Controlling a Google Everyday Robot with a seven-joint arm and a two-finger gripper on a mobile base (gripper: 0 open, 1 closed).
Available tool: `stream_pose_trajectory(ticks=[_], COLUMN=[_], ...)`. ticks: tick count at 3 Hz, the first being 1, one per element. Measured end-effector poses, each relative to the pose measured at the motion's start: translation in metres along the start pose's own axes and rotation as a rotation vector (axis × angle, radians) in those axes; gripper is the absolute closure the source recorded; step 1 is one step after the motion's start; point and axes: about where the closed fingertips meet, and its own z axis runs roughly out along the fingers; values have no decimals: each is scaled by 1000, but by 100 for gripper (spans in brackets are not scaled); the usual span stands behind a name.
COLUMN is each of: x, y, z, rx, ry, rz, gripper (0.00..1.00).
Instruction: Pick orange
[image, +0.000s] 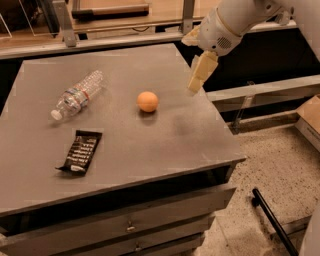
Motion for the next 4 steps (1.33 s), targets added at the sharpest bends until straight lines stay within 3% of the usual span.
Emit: stream_pose_trajectory(ticks=[1,2,3,4], x=[-18,-29,-40,-42], y=[13,17,32,37], z=[28,44,80,93], rx=[-70,-101,-162,-179], ry=[-92,-131,-161,-153], rz=[-44,-69,-87,-93], gripper=[0,0,0,0])
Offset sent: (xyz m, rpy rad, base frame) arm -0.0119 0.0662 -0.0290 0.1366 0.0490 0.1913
